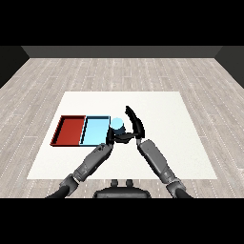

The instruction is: Pick the blue can and put it in the blue box

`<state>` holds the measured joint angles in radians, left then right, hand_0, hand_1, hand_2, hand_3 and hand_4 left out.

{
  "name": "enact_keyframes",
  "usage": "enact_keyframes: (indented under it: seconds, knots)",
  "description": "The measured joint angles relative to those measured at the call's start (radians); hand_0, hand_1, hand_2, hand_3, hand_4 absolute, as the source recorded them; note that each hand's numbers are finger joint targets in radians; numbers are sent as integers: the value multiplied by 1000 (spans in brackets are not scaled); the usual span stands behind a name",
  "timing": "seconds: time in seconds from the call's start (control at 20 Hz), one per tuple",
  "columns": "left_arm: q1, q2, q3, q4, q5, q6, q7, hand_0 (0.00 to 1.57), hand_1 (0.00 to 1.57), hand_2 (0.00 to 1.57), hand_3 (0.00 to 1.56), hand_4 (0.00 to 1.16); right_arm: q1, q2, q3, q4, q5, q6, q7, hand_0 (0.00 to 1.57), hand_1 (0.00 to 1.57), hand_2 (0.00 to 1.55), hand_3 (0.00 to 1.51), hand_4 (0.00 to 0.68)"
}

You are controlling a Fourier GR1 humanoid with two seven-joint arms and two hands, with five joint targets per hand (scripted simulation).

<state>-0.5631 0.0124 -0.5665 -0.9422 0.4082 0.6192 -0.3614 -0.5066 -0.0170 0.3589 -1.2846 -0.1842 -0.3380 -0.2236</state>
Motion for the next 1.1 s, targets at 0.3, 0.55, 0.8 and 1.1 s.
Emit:
enact_keyframes:
  seconds: [0.3,0.55,0.8,1.1]
  knots:
    - [15,-2,37,15,14,2,-26,1571,1571,1571,1484,1142,73,-43,-100,-165,-111,77,26,0,0,0,0,0]
    - [20,42,98,16,-5,-3,-45,1571,1571,1571,1475,1153,170,-89,-166,-329,-164,113,18,0,0,0,0,0]
    - [-3,117,149,3,-30,-1,13,1571,1571,1565,1473,1127,257,-131,-263,-401,-223,149,0,0,0,0,0,0]
    - [-95,172,224,119,-59,-17,100,1571,1571,1571,1502,1112,301,-151,-337,-389,-251,186,-30,0,0,0,0,0]
